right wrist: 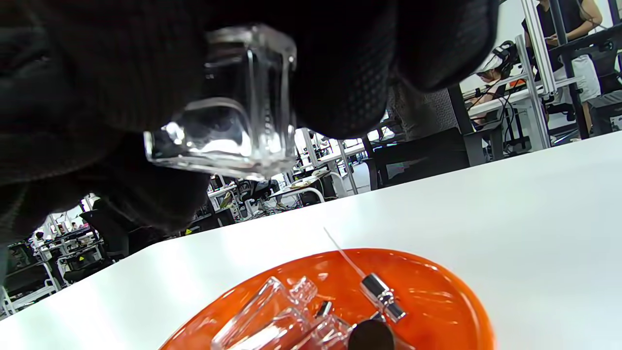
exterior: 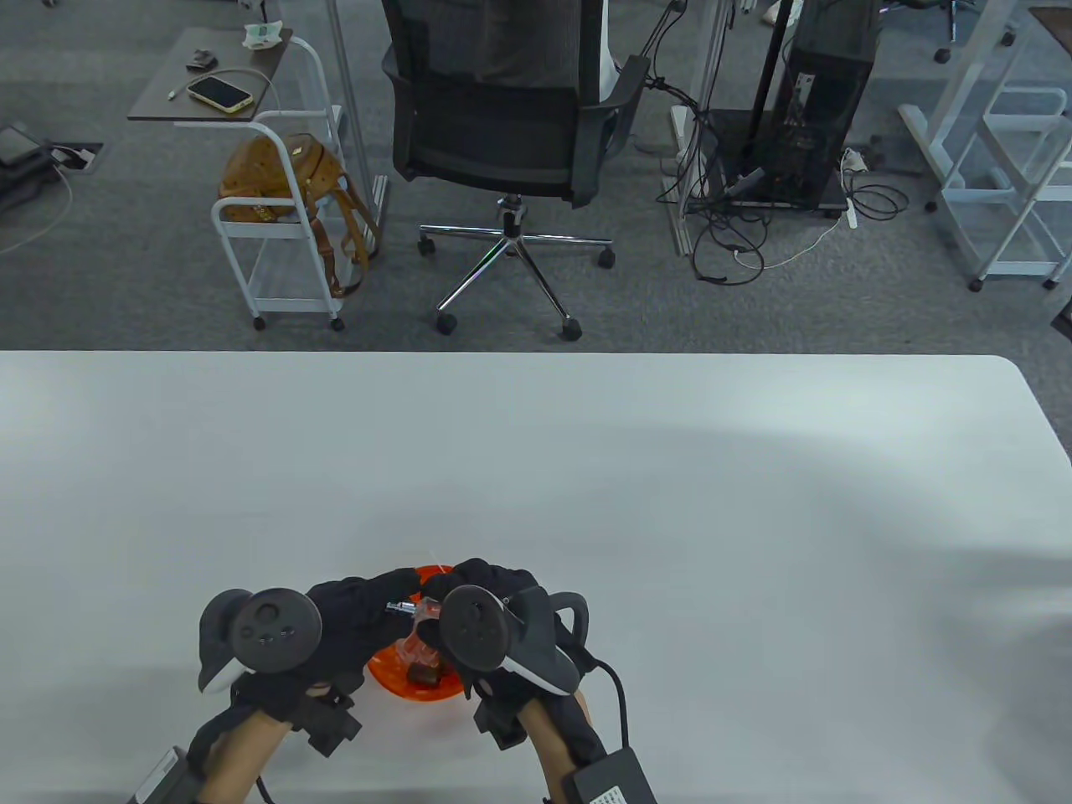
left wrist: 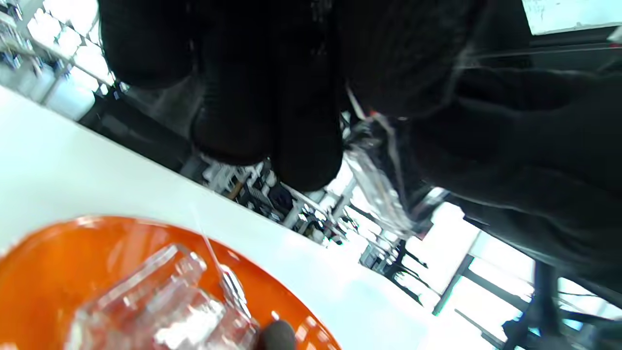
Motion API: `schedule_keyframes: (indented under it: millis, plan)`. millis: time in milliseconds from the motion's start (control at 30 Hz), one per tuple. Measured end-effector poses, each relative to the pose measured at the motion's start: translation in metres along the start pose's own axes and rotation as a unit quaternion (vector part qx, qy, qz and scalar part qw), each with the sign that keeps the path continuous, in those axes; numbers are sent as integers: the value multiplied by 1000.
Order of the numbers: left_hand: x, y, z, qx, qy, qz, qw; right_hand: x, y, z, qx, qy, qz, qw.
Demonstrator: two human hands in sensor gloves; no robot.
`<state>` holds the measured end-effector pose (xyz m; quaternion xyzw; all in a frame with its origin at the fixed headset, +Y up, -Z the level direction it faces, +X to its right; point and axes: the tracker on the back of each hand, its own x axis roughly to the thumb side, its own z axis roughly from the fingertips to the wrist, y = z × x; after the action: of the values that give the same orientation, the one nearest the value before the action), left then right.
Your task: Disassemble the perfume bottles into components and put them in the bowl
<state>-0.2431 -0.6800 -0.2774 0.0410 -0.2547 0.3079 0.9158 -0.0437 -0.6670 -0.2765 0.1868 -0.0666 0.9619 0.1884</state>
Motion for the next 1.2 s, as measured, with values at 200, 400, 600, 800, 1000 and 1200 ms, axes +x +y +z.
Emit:
schedule_keyframes:
  millis: [200, 400, 600, 800, 1000, 1200]
  plan:
    - [-1, -1, 2, 35, 15, -30, 999, -2, -1, 0, 4, -3, 4, 1000]
    - [3, -3, 0, 10, -1, -23, 1000, -2, 0, 0, 3, 1, 4, 1000]
    - [-1, -3, 0, 17, 10, -17, 1000, -2, 2, 0, 8, 1, 13, 1000]
    - [1, -2, 0, 22, 11, -11, 1000, -3, 0, 0, 8, 1, 3, 1000]
    - [0, 0, -2, 36, 41, -10, 998, 1, -2, 2, -6, -8, 26, 1000]
    - [-2, 2, -1, 52, 65, -28, 996, 7, -1, 3, -11, -20, 50, 999]
